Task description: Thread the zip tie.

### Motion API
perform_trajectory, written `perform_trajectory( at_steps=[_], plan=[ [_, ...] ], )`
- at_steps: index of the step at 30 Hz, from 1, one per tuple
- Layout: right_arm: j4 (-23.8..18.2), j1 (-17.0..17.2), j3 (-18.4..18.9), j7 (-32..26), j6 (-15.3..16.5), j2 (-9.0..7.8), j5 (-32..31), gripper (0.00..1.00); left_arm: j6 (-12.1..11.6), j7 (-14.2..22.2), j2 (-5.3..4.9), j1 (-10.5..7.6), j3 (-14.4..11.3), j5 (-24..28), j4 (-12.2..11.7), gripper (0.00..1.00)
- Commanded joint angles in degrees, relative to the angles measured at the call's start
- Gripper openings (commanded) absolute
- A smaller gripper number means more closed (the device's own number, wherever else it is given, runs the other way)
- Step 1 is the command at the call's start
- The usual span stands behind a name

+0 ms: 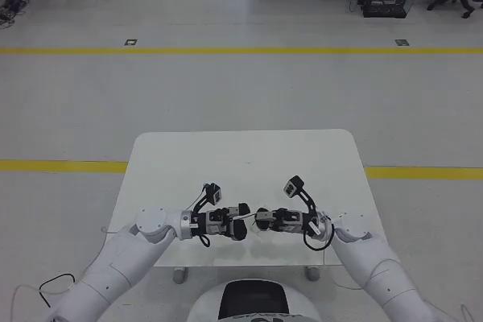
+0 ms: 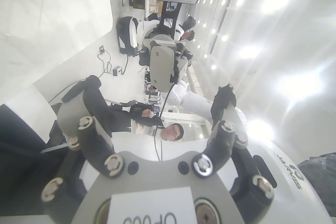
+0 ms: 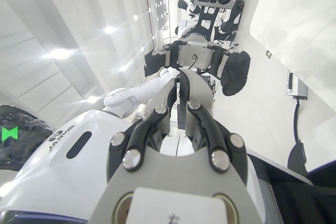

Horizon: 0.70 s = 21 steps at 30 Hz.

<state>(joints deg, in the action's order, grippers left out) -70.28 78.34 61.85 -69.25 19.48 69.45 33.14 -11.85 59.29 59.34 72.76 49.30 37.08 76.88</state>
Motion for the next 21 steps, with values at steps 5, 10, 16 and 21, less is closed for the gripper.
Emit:
perform_trajectory(
  at_steps=[5, 10, 16, 21],
  plan=[
    [0.10, -0.19, -0.41, 0.10, 0.00, 0.03, 0.12, 0.00, -0.16, -0.04, 0.03, -0.16, -0.20, 0.01, -0.17, 1.00],
    [-0.09, -0.03, -0.02, 0.18, 0.00, -0.09, 0.07, 0.00, -0.34, -0.15, -0.01, -0.24, -0.09, 0.21, -0.75, 1.00],
    [-0.54, 0.35, 0.45, 0.25, 0.00, -0.24, -0.07, 0.00, -0.58, -0.30, -0.14, -0.15, 0.26, 0.45, -0.98, 1.00],
    [-0.64, 0.38, 0.24, 0.26, 0.00, -0.24, -0.24, 0.00, -0.67, -0.41, -0.21, -0.04, 0.34, 0.46, -0.84, 1.00]
  ],
)
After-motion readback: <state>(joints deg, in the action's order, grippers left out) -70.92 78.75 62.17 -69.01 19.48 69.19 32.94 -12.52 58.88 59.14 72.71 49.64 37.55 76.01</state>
